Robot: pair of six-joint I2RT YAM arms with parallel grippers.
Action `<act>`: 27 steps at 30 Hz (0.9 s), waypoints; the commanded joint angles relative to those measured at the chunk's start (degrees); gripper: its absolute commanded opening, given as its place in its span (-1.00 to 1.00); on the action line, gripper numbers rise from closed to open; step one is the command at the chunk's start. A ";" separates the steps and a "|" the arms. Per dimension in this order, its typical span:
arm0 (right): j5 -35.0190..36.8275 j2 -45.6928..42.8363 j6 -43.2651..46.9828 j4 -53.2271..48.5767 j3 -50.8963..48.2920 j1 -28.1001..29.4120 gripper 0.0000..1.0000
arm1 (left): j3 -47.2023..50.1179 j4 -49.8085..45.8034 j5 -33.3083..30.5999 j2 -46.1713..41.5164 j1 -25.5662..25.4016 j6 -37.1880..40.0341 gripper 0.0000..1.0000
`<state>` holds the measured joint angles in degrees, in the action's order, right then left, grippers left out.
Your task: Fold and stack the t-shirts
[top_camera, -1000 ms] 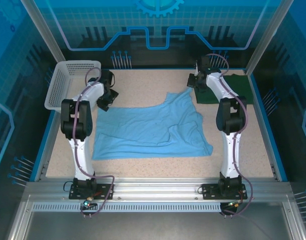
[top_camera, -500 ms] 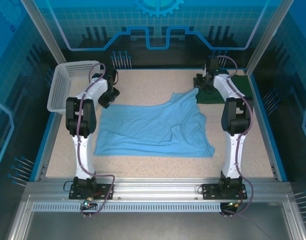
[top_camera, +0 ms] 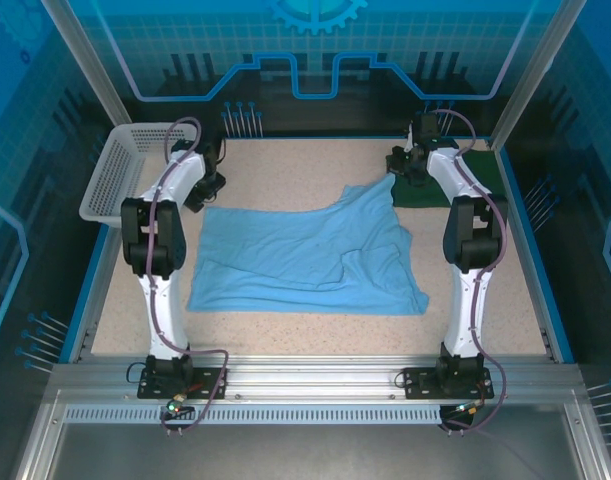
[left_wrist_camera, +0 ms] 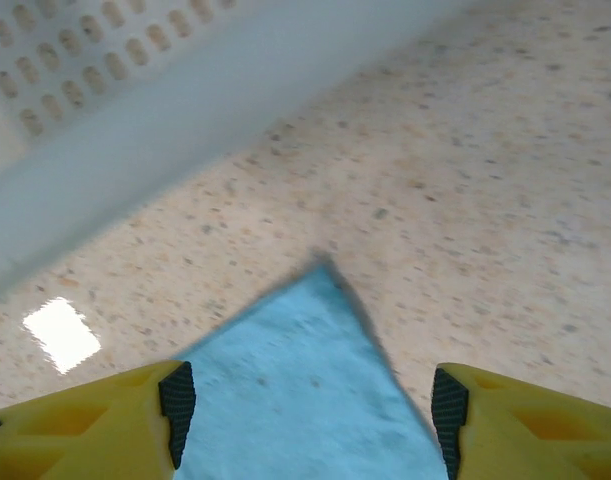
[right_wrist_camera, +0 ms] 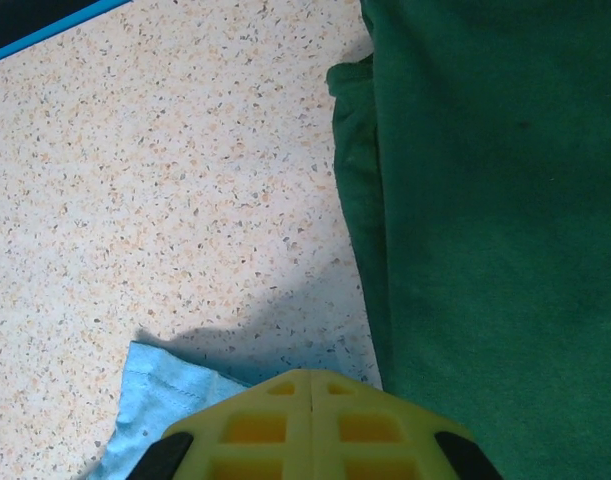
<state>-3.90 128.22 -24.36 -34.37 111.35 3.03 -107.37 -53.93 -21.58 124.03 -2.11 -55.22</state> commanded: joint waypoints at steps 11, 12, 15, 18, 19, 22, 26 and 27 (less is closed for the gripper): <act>-3.72 -1.05 -0.60 1.31 -0.26 -0.52 -1.00 | -4.11 -2.21 2.51 5.67 -3.46 -9.81 0.32; -3.68 -0.96 -0.55 1.32 -0.21 -0.39 -1.00 | -3.82 -1.90 2.40 5.91 -3.18 -10.35 0.31; -4.09 -0.70 -0.60 1.24 0.16 -0.41 -1.00 | -4.63 -2.03 0.56 6.92 -2.74 -11.24 0.32; -4.53 -0.52 -0.56 1.15 0.45 -0.41 -1.00 | -6.96 -4.14 -1.01 8.90 -2.46 -12.01 0.31; -4.61 -0.52 -0.60 1.10 0.53 -0.43 -1.00 | -7.76 -5.12 -1.87 9.64 -2.37 -12.09 0.31; -4.68 -0.44 -0.51 1.02 0.70 -0.39 -1.00 | -8.51 -7.56 -4.21 10.88 -2.20 -13.86 0.24; -4.79 -0.52 -0.51 0.97 0.54 -0.32 -1.00 | -7.01 -6.79 -5.03 10.97 -2.13 -15.18 0.17; -4.80 -0.47 -0.48 0.93 0.53 -0.39 -1.00 | -6.81 -6.55 -5.20 11.02 -2.10 -15.28 0.15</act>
<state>-7.62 128.22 -24.40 -33.76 111.35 3.03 -113.97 -58.30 -24.05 134.54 -4.19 -68.27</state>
